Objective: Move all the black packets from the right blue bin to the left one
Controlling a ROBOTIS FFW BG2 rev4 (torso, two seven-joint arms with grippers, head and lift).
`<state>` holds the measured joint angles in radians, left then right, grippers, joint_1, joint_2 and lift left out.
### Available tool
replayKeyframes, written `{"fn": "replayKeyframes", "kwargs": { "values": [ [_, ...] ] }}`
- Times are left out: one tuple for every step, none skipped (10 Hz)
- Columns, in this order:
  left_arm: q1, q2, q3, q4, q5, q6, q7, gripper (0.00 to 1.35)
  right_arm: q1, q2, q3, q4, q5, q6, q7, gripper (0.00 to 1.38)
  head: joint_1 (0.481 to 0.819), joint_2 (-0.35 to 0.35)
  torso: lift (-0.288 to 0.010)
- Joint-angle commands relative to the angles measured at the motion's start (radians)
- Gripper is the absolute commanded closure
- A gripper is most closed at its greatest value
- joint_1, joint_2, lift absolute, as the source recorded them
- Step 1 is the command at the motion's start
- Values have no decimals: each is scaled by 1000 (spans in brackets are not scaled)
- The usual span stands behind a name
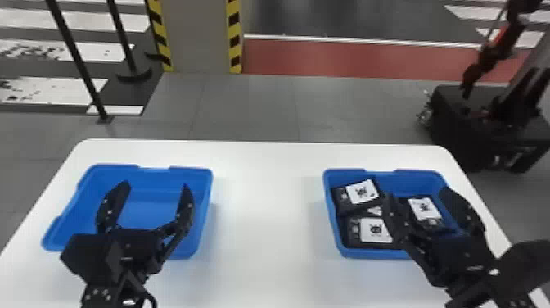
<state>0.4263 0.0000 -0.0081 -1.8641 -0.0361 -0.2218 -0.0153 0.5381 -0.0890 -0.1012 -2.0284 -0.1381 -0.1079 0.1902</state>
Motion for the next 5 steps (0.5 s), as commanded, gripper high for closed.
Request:
{"fn": "replayKeyframes", "kwargs": {
  "values": [
    [3, -3, 3, 0, 4, -14, 0, 102, -1, 0, 0, 0, 0, 0, 0, 130, 695, -44, -110],
    [1, -3, 3, 0, 2, -16, 0, 102, 2, 0, 0, 0, -1, 0, 0, 130, 695, -41, -110],
    [3, -3, 3, 0, 4, -21, 0, 102, 2, 2, 0, 0, -3, 0, 0, 131, 695, -41, -110],
    [3, -3, 3, 0, 9, -33, 0, 102, 2, 5, 0, 5, -6, 0, -2, 131, 695, -41, -110],
    [3, -3, 3, 2, 9, -36, 0, 102, -1, 6, 0, 5, -8, 0, -2, 131, 695, -41, -110]
  ]
}}
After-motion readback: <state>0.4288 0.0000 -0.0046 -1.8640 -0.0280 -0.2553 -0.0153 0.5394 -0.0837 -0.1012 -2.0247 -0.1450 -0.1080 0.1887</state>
